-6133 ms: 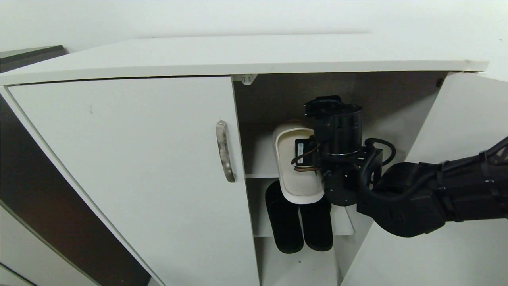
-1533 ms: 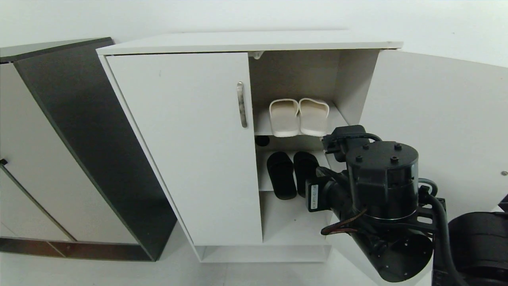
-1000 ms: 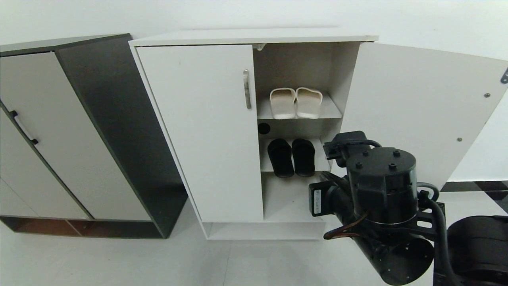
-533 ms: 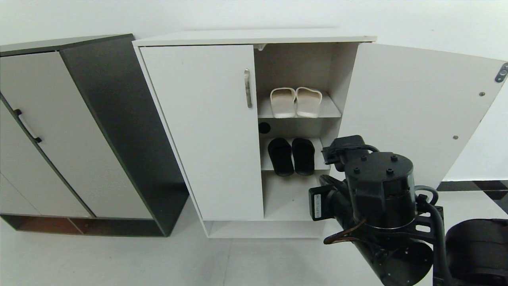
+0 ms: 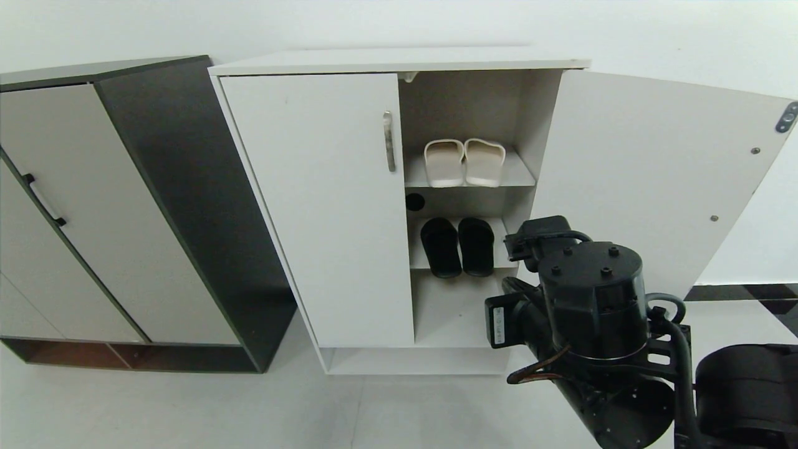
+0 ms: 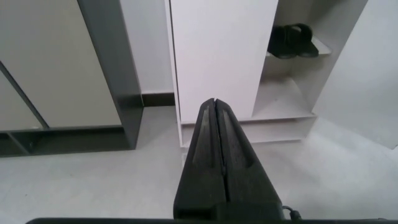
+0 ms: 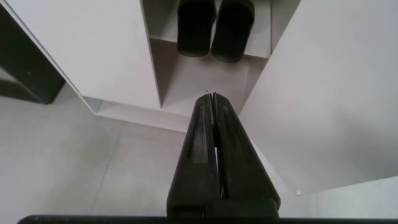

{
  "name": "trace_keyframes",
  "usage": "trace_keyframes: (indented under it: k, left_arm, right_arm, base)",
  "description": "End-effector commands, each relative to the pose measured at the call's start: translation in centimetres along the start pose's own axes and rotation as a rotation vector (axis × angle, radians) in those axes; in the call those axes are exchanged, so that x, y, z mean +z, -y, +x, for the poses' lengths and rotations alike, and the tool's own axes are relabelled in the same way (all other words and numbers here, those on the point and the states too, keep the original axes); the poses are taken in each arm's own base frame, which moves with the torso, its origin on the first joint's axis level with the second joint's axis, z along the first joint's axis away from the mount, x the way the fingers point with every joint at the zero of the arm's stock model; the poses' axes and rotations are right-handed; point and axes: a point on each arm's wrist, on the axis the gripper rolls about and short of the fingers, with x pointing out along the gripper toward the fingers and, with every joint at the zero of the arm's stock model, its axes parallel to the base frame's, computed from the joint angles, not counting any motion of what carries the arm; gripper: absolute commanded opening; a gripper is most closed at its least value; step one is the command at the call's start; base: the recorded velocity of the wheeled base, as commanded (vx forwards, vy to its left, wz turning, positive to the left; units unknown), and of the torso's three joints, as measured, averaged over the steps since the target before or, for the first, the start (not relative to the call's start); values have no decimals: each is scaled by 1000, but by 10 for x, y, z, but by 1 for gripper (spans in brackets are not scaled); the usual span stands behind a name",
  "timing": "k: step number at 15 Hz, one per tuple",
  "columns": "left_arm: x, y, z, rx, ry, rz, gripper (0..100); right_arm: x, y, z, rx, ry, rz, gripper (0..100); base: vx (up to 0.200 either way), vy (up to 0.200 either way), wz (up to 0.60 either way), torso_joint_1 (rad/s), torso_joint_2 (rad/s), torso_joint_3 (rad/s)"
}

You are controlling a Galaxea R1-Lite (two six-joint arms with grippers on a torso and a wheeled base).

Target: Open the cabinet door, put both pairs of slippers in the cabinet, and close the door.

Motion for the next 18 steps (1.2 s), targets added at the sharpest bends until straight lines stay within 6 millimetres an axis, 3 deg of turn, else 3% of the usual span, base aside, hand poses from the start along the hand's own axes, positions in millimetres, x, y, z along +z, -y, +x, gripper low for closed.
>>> trace_keyframes:
  k: [1,7,18]
  left_arm:
    - [0,0,0,1,-1,0,0]
    - [0,0,0,1,-1,0,0]
    - [0,0,0,1,-1,0,0]
  right_arm:
    - [0,0,0,1,0,0,0]
    - [0,0,0,0,-1,-1,0]
    - [0,2,2,-9,-2,1,0]
  base:
    - [0,0,0,2,-266,-271]
    - [0,0,0,50,-401,-351]
    - [0,0,0,147,-474,-328]
